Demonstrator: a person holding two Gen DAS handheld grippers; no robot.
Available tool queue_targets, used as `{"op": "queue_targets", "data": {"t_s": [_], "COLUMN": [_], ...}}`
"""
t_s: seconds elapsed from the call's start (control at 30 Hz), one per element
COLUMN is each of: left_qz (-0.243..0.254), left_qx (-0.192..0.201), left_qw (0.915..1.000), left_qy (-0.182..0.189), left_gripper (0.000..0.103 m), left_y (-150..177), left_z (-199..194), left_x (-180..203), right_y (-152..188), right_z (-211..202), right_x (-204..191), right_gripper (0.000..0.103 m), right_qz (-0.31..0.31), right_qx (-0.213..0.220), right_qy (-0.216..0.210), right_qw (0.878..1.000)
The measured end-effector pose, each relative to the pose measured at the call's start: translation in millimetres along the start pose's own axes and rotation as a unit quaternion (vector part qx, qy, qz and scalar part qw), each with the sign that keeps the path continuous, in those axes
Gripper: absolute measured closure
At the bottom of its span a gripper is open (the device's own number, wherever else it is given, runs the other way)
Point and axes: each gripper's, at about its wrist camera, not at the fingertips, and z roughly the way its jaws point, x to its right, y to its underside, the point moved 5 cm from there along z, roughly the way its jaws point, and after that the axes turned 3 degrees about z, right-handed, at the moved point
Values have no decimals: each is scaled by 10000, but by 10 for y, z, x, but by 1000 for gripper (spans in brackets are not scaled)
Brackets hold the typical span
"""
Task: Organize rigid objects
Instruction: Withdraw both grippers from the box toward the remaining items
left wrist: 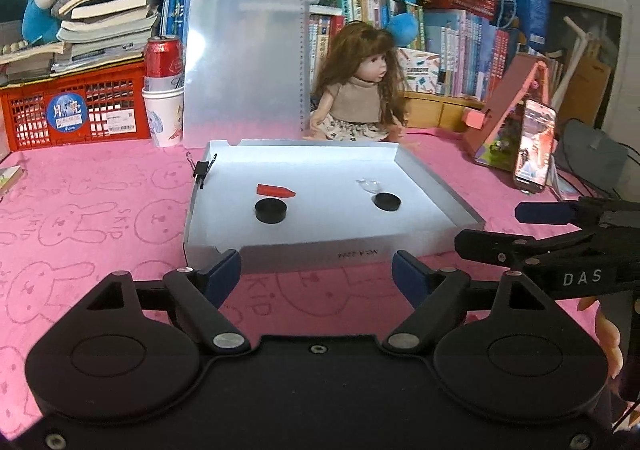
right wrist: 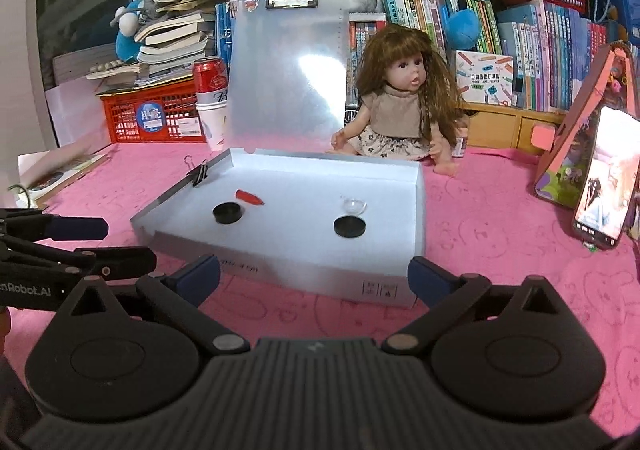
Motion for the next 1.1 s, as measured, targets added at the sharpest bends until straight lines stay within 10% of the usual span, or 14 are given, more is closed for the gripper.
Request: {"op": "queue_targets", "data": {"t_s": [1.1], "left_qz": [3], "left_qx": [-326], "left_qw": [9994], "left_qy": [83], "left_gripper": [28], "left_y": [635], "left_z": [-250], "left_x": [36], "right_y": [613], "right_z": [-341], "right_x": [40], "right_gripper": [0], "right_qz": [-179], "right_qx": [-118], "right_qy": [154], "right_qw": [9997]}}
